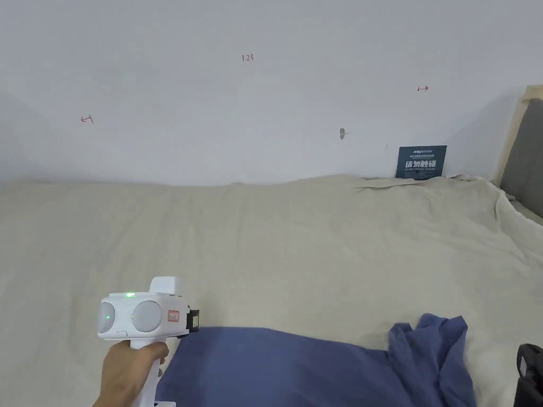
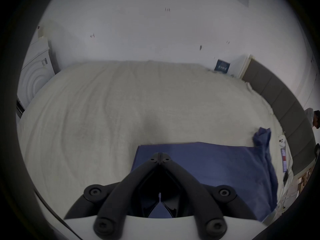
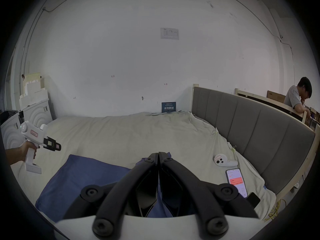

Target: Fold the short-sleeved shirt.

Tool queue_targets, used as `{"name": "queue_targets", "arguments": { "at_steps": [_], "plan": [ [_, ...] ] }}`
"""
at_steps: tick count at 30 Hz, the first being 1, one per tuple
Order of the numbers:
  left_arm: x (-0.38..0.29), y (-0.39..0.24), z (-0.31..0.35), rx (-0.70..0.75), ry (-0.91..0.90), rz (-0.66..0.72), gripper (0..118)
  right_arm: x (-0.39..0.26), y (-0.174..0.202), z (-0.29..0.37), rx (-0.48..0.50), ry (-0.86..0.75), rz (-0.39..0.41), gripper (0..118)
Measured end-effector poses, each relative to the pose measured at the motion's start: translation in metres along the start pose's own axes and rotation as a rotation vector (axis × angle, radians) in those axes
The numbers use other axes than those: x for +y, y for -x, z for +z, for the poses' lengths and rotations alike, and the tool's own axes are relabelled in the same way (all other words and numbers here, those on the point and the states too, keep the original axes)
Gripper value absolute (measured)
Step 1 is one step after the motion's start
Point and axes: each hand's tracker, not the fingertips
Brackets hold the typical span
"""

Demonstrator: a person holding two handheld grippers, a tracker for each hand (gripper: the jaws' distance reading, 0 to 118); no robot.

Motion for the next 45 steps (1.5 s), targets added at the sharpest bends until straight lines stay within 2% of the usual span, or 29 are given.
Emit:
{"name": "queue_targets", "arguments": {
  "at_steps": [1,2,4,6,7,8,12,17,19,20,23,24,25,29,35,38,39,40,41,42,43,45],
  "plan": [
    [0.004,-0.001,-0.014,0.015,0.012,-0.016,0,-0.001,-0.001,-0.008,-0.001,0.01,-0.002,1],
    [0.008,0.0,-0.03,0.018,0.033,-0.018,6,-0.002,-0.002,-0.014,-0.004,0.016,-0.003,1],
    [0.014,0.002,-0.055,0.019,0.101,-0.005,40,-0.004,-0.003,-0.026,-0.01,0.031,-0.002,1],
    [0.017,0.014,-0.087,0.029,0.118,0.0,81,-0.007,-0.004,-0.035,-0.015,0.044,-0.003,1],
    [0.018,0.018,-0.099,0.044,0.138,-0.002,88,-0.008,-0.005,-0.039,-0.016,0.049,-0.004,1],
    [0.018,0.02,-0.106,0.051,0.144,-0.004,90,-0.01,-0.005,-0.041,-0.019,0.055,-0.002,1],
    [0.017,0.024,-0.125,0.076,0.221,0.016,90,-0.017,-0.006,-0.05,-0.032,0.081,0.008,1],
    [0.014,0.022,-0.133,0.072,0.237,0.025,82,-0.023,-0.007,-0.054,-0.046,0.118,0.002,1],
    [0.013,0.01,-0.111,0.064,0.232,0.014,57,-0.023,-0.005,-0.055,-0.046,0.129,0.009,1],
    [0.014,0.008,-0.107,0.053,0.227,-0.009,38,-0.022,-0.005,-0.054,-0.046,0.13,0.009,1],
    [0.014,-0.002,-0.092,-0.03,0.229,-0.016,20,-0.017,-0.002,-0.06,-0.035,0.133,-0.008,1],
    [0.012,-0.006,-0.089,-0.013,0.228,-0.027,11,-0.016,-0.004,-0.062,-0.029,0.132,-0.017,1],
    [0.01,-0.01,-0.085,-0.009,0.227,-0.051,7,-0.013,-0.004,-0.065,-0.025,0.131,-0.02,1],
    [0.015,-0.001,-0.073,-0.043,0.17,-0.061,3,-0.005,-0.012,-0.084,0.017,0.147,-0.05,1],
    [0.012,0.003,0.002,-0.126,0.04,-0.064,2,0.0,-0.023,-0.133,0.028,0.182,-0.018,1],
    [0.007,0.002,0.023,-0.141,0.007,-0.082,2,-0.006,-0.027,-0.168,0.029,0.258,-0.001,1],
    [0.006,0.002,0.027,-0.146,0.004,-0.082,2,-0.009,-0.029,-0.18,0.034,0.299,-0.033,7],
    [0.004,0.002,0.031,-0.15,-0.003,-0.083,2,-0.014,-0.032,-0.193,0.034,0.333,-0.057,21],
    [0.003,0.001,0.036,-0.153,-0.008,-0.087,2,-0.018,-0.035,-0.203,0.026,0.372,-0.087,46],
    [0.004,0.002,0.04,-0.155,-0.012,-0.09,2,-0.023,-0.037,-0.214,0.022,0.423,-0.109,79],
    [0.004,0.002,0.043,-0.16,-0.012,-0.092,2,-0.028,-0.037,-0.224,0.019,0.467,-0.109,94],
    [0.002,0.002,0.048,-0.168,-0.017,-0.094,2,-0.037,-0.034,-0.236,-0.016,0.482,-0.09,97]
  ]
}}
